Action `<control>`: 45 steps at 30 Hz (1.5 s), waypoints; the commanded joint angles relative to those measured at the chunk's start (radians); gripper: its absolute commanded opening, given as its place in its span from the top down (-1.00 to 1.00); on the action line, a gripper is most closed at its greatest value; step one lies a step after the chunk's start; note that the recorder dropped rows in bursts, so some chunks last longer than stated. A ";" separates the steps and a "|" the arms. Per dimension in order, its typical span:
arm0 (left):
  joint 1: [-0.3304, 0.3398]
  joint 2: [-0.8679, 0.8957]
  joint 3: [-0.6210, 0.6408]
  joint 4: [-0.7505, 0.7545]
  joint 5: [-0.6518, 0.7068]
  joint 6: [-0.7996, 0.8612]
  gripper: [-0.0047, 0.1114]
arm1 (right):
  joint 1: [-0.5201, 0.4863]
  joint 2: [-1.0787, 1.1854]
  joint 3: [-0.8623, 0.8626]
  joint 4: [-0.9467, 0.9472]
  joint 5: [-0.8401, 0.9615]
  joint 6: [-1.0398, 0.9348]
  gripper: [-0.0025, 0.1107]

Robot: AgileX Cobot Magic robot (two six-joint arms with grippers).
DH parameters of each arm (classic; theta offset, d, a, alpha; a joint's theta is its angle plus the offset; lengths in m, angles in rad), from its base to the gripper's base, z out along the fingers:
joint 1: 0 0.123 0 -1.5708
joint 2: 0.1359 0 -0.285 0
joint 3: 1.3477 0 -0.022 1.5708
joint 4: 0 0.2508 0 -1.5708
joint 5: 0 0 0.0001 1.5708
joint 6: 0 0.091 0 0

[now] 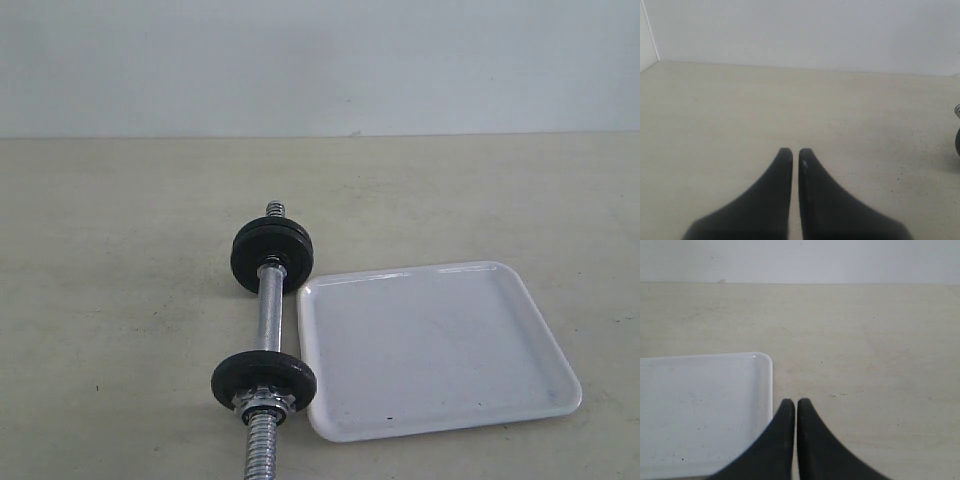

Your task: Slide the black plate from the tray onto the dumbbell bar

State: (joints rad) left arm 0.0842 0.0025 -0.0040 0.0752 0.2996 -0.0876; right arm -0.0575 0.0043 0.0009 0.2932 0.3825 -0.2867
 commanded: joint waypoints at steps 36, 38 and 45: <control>0.003 -0.002 0.004 -0.008 0.004 0.003 0.84 | -0.003 -0.004 -0.001 -0.240 -0.056 -0.004 0.96; 0.003 -0.002 0.004 -0.008 0.004 0.003 0.84 | -0.003 -0.004 -0.001 -0.233 -0.056 -0.004 0.96; 0.003 -0.002 0.004 -0.008 0.004 0.003 0.84 | -0.003 -0.004 -0.001 -0.025 -0.060 -0.004 0.96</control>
State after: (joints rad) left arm 0.0842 0.0025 -0.0040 0.0752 0.3071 -0.0876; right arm -0.0575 0.0043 0.0009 0.1697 0.3338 -0.2867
